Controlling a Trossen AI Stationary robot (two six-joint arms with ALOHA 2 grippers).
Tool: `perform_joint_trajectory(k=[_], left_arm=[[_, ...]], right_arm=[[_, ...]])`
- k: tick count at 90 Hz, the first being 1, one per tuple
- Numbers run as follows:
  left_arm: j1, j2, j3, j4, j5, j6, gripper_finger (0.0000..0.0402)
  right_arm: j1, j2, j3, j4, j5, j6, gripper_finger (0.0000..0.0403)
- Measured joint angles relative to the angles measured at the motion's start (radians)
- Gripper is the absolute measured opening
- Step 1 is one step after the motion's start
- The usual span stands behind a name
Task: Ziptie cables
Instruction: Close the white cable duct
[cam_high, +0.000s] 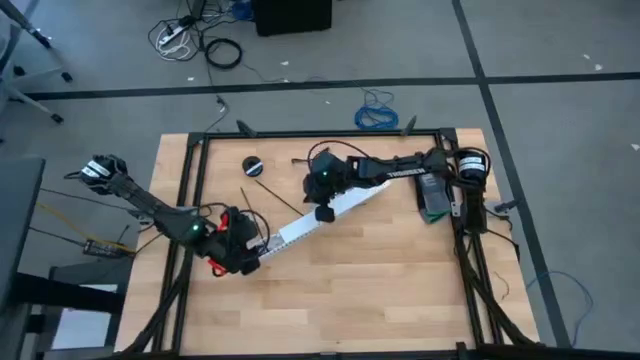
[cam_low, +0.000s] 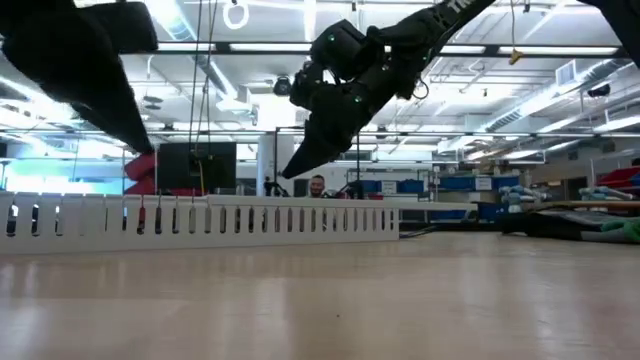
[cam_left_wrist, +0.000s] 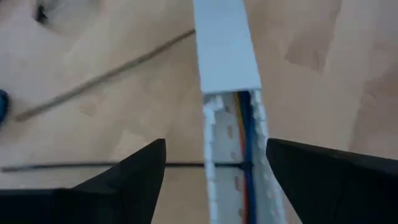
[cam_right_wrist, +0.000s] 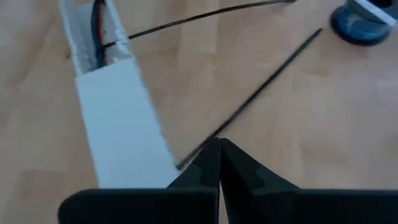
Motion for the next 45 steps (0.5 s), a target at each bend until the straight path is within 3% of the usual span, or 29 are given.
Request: perform_joint_trajectory(k=[22,45], left_arm=[[-0.002,0.000,0.000,-0.001,0.090,-0.080,0.0269],[0.000,0.038,0.000,-0.001,0.070,-0.051,0.0293]], right_arm=[[-0.020,0.000,-0.021,0.024,-0.028,-0.041,0.0000],[-0.028,0.000,-0.069,0.042,-0.062,-0.042,0.0000]])
